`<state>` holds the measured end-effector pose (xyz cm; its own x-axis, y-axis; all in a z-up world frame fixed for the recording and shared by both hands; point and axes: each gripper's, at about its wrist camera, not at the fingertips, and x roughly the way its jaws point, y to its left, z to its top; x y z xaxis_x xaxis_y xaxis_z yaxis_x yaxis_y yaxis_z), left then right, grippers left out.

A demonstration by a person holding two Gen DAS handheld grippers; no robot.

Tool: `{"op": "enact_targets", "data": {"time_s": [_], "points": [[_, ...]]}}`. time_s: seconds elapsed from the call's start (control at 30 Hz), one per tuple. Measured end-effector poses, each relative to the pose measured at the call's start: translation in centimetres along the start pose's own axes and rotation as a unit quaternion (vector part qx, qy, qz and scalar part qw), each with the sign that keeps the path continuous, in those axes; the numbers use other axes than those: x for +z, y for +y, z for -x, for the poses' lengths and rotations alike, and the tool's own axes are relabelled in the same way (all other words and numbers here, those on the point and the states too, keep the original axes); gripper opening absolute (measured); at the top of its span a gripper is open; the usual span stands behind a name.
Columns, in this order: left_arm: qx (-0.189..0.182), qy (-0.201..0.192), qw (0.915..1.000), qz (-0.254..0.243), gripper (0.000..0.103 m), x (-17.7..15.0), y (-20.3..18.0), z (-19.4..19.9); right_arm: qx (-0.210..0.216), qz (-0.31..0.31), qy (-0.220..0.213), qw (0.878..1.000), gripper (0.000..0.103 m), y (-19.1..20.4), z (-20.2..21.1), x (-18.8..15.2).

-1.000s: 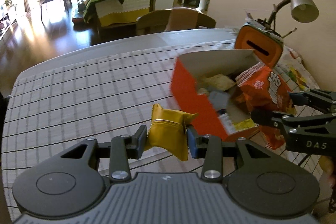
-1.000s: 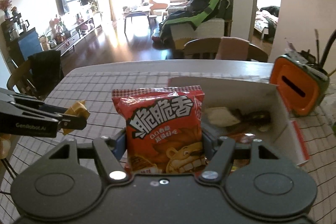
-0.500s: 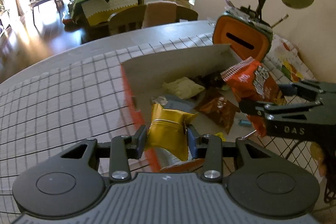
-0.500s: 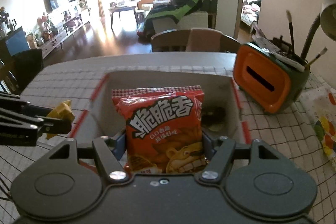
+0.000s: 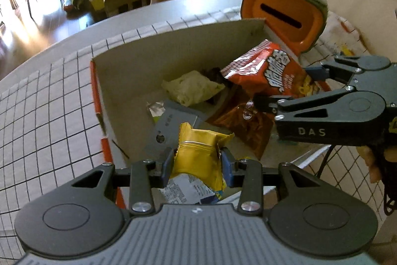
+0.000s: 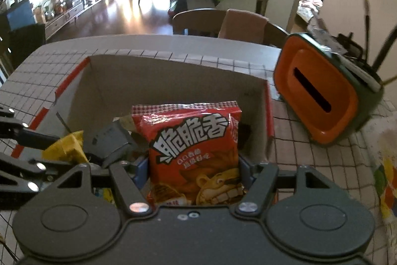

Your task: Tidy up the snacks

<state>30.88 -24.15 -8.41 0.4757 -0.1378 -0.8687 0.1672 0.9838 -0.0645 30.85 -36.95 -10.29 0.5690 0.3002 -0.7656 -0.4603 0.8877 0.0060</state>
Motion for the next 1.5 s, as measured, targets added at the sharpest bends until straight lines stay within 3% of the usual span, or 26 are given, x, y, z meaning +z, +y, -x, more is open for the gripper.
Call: {"op": "enact_targets", "data": {"time_s": [0.47, 0.73, 1.0, 1.5], "points": [[0.007, 0.056, 0.9984, 0.002, 0.04, 0.5, -0.7, -3.6, 0.017, 0.035, 0.054, 0.998, 0.069, 0.7, -2.8, 1.1], [0.001, 0.062, 0.9981, 0.002, 0.043, 0.4, -0.8, -4.4, 0.013, 0.031, 0.055, 0.998, 0.07, 0.0, -2.8, 0.6], [0.001, 0.046, 0.9989, 0.005, 0.055, 0.3, -0.7, -3.4, 0.014, 0.025, 0.038, 0.999, 0.077, -0.2, -1.8, 1.0], [0.003, -0.034, 0.9993, 0.012, 0.072, -0.6, -0.1, 2.2, 0.047, -0.011, -0.015, 0.999, 0.09, -0.5, 4.0, 0.6]]}}
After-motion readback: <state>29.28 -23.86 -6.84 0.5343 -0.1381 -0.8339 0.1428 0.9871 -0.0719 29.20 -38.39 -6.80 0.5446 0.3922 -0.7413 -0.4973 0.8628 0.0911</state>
